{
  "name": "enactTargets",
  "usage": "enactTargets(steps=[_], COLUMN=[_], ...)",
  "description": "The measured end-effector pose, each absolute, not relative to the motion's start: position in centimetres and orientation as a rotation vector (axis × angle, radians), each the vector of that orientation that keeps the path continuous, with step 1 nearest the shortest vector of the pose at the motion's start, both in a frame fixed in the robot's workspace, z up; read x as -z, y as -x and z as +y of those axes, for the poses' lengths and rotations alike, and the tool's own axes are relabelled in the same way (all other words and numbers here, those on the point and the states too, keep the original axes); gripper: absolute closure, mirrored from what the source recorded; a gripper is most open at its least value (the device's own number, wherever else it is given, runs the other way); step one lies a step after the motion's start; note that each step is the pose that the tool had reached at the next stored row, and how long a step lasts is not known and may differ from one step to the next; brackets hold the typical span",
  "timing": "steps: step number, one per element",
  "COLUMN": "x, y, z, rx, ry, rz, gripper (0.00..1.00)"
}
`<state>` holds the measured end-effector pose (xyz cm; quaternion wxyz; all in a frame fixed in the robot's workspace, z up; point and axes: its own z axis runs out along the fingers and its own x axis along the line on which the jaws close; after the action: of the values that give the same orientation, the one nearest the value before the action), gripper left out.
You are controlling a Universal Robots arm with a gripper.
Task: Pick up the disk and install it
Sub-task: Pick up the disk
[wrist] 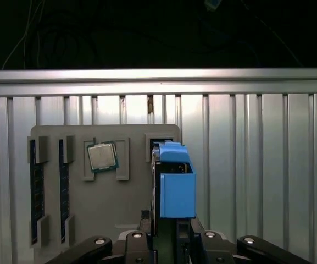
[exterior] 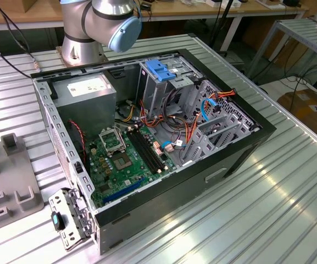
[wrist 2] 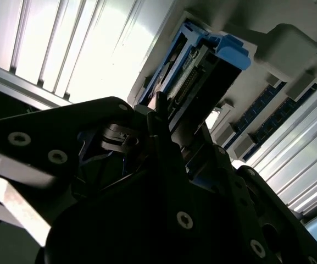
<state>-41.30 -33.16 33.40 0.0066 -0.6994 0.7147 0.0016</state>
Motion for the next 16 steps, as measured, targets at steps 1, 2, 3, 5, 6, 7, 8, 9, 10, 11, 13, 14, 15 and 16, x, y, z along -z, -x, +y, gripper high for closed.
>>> enactTargets(steps=[1, 2, 3, 5, 6, 7, 8, 9, 10, 11, 13, 14, 15, 16], x=[-33.43, -33.48, -33.55, -33.74, -33.79, -33.79, -33.79, -33.79, -33.81, -33.81, -33.81, -33.84, -33.9, -34.1], y=[41.3, 41.3, 41.3, 41.3, 41.3, 41.3, 41.3, 41.3, 41.3, 41.3, 41.3, 41.31, 41.31, 41.3], z=[-33.16, -33.16, -33.15, -33.14, -33.15, -33.14, -33.14, -33.14, -33.14, -33.14, -33.14, -33.14, -33.15, -33.14], rx=[-0.005, -0.005, -0.005, -0.005, -0.005, -0.005, -0.005, -0.005, -0.005, -0.005, -0.005, -0.005, -0.005, -0.005], ry=[2.188, 2.188, 2.188, 2.188, 2.188, 2.188, 2.188, 2.188, 2.188, 2.188, 2.188, 2.188, 2.188, 2.188], rz=[2.236, 2.236, 2.236, 2.236, 2.236, 2.236, 2.236, 2.236, 2.236, 2.236, 2.236, 2.236, 2.236, 2.236], gripper=[0.65, 0.65, 0.65, 0.65, 0.65, 0.65, 0.65, 0.65, 0.65, 0.65, 0.65, 0.65, 0.65, 0.65])
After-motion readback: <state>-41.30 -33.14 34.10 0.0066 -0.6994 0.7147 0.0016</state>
